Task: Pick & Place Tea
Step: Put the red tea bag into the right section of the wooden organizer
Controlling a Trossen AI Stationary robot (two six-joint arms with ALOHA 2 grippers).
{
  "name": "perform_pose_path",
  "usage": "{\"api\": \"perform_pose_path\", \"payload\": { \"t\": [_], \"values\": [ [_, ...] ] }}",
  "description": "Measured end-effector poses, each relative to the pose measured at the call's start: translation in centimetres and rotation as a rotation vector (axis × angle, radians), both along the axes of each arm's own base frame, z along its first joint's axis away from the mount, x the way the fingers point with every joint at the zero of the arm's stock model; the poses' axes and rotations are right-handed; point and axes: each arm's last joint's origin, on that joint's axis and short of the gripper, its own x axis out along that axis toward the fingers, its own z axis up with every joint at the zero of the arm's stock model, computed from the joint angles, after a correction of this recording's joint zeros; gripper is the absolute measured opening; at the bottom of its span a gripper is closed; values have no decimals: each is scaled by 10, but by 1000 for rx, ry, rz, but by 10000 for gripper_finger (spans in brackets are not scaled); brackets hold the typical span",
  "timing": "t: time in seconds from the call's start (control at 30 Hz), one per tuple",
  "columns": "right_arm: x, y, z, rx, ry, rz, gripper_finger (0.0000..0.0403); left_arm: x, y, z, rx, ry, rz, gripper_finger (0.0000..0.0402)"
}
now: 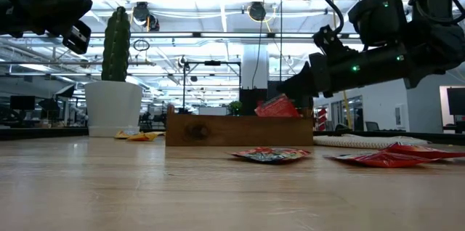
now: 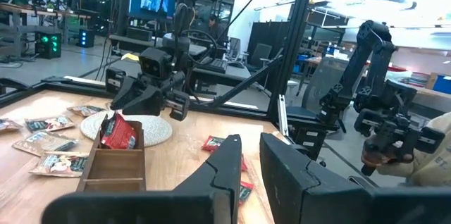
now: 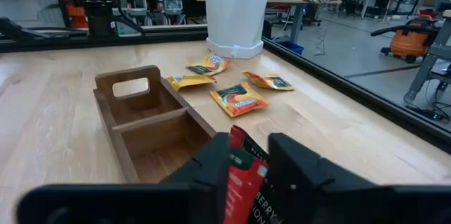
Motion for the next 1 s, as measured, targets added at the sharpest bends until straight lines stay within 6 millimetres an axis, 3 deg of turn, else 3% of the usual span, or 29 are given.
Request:
{"api": "perform_pose_path", "payload": {
  "t": [0.2, 0.33, 0.47, 0.6, 0.67, 1.0],
  "values": [
    [1, 1, 12, -74, -91, 9, 165, 0, 0, 0, 0, 0, 0, 58],
    [8, 6, 29, -153, -121, 36, 175, 0, 0, 0, 0, 0, 0, 58],
    [34, 17, 48, -241, 180, 145, 140, 0, 0, 0, 0, 1, 0, 58],
    [54, 23, 66, -199, 614, 268, 48, 0, 0, 0, 0, 1, 0, 58],
    [57, 21, 70, -175, 727, 276, 14, 0, 0, 0, 0, 0, 0, 58],
    [53, 3, 57, -30, 823, 290, 0, 0, 0, 0, 0, 1, 0, 58]
  ]
}}
